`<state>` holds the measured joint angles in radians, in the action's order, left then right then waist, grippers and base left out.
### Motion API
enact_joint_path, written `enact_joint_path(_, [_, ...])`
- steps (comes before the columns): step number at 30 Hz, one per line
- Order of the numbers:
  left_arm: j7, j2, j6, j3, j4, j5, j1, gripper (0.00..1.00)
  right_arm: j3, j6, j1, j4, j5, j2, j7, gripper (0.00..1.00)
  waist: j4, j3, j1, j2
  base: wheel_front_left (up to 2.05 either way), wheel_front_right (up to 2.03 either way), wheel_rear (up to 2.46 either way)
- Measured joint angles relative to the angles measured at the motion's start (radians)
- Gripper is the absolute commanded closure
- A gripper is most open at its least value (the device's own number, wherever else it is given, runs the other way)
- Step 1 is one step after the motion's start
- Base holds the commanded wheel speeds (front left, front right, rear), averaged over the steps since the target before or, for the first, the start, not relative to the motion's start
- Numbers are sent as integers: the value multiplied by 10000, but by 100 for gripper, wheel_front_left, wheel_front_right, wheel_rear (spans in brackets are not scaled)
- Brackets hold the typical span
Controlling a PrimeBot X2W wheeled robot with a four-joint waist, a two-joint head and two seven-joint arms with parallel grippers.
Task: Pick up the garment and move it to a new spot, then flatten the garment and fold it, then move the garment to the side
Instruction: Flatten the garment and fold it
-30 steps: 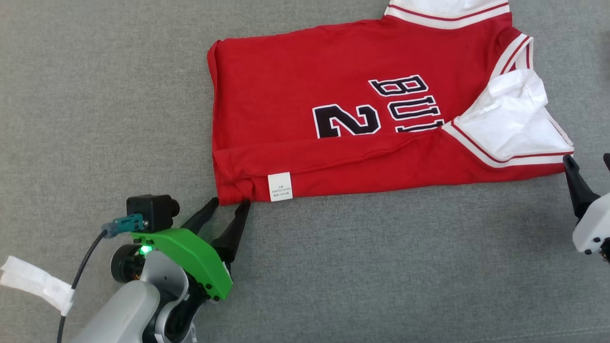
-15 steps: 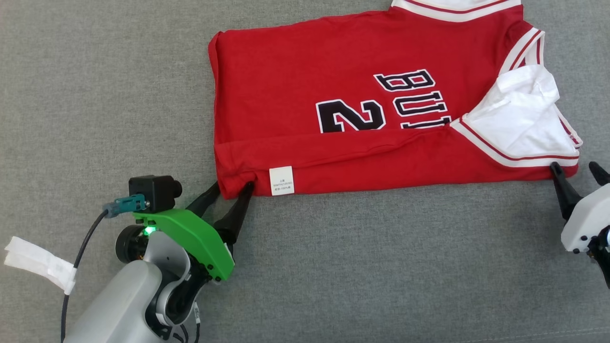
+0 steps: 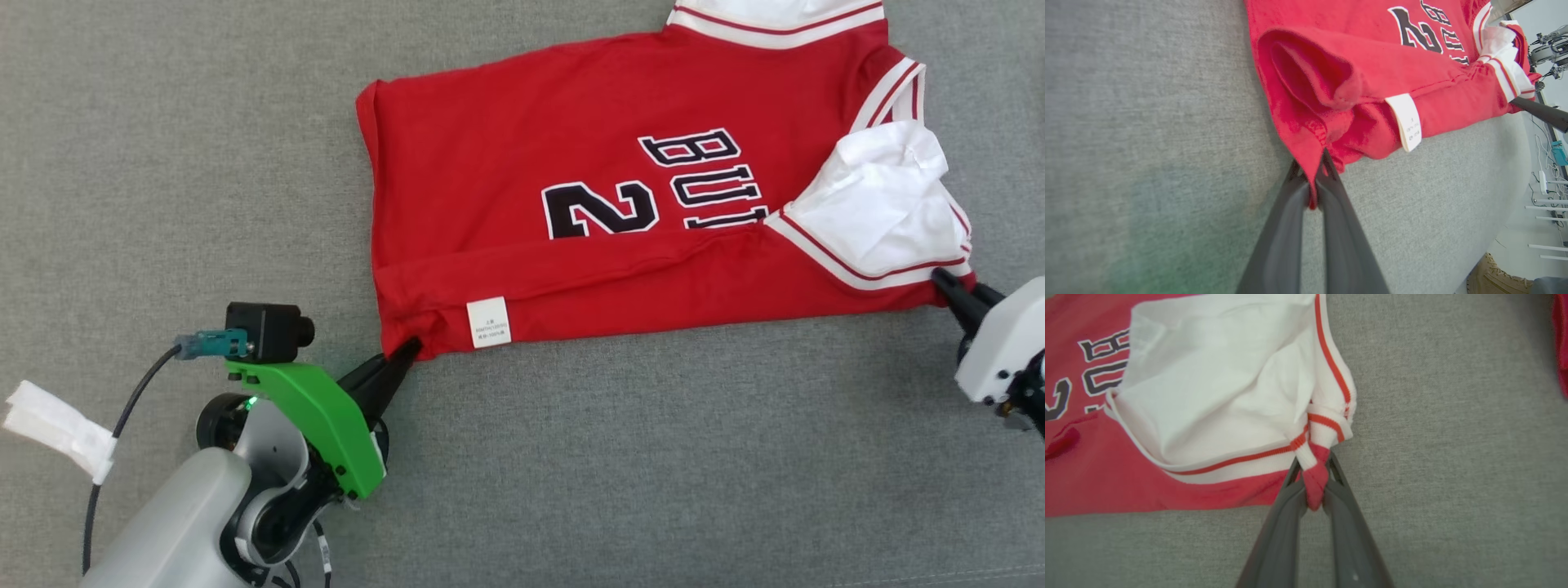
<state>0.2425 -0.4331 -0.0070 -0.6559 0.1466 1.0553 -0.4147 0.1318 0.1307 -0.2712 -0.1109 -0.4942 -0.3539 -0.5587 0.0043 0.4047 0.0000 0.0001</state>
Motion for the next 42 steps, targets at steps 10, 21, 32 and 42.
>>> enact_joint_path(10, [1348,-1733,-8,67,-3352,991,1417,100,1549,8,1684,1862,-2192,-1578,-3438,100,23,-1050,0,0,0,0,0])
enact_joint_path(21, [460,-1601,786,-752,-3423,604,3748,69,1956,8,4218,2499,-2188,-913,-3716,100,197,-1297,0,0,0,0,0])
enact_joint_path(32, [-560,-1818,1352,-313,-3534,-562,3665,0,2276,6,3978,3565,-1906,-1881,-2439,0,308,-1140,0,0,0,0,0])
enact_joint_path(42, [295,-414,1358,-430,-1200,-1973,-1080,0,514,2,-2233,1906,424,-1430,-2429,0,502,336,2,0,0,0,0])
